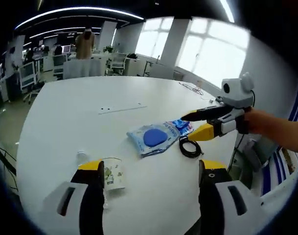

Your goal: Arrange the tabletop items into an orderly group along one side of the table until the central work area is clear of visible clutter.

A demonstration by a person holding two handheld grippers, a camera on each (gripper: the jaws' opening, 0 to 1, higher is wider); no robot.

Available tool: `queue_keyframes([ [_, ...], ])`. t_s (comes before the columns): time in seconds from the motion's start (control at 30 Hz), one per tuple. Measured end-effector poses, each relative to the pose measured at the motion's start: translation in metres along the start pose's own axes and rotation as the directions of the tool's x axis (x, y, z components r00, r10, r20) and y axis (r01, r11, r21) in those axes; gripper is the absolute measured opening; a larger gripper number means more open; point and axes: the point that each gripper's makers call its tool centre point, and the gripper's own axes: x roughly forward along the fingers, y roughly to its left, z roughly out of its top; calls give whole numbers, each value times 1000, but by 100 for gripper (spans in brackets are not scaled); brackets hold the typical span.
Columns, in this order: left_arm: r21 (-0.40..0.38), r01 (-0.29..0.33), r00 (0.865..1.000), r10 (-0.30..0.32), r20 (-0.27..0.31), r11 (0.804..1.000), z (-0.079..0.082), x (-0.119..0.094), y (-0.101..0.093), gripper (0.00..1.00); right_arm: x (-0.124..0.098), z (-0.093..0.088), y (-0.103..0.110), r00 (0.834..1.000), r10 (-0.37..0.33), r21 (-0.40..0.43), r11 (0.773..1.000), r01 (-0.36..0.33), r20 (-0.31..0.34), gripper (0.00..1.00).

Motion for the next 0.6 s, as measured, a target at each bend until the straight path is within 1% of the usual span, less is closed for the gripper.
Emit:
queue_keyframes([
  [0.2, -23, -41, 999, 41, 21, 999, -4, -23, 22, 81, 15, 9, 15, 1000, 26, -26, 999, -26, -12, 64],
  [0.47, -50, -82, 996, 83, 35, 995, -10, -47, 48, 81, 32, 25, 34, 998, 58, -58, 997, -59, -18, 64],
  [0.6, -62, -101, 994, 104, 40, 993, -14, -58, 62, 81, 44, 31, 43, 997, 76, -66, 995, -78, -28, 64],
])
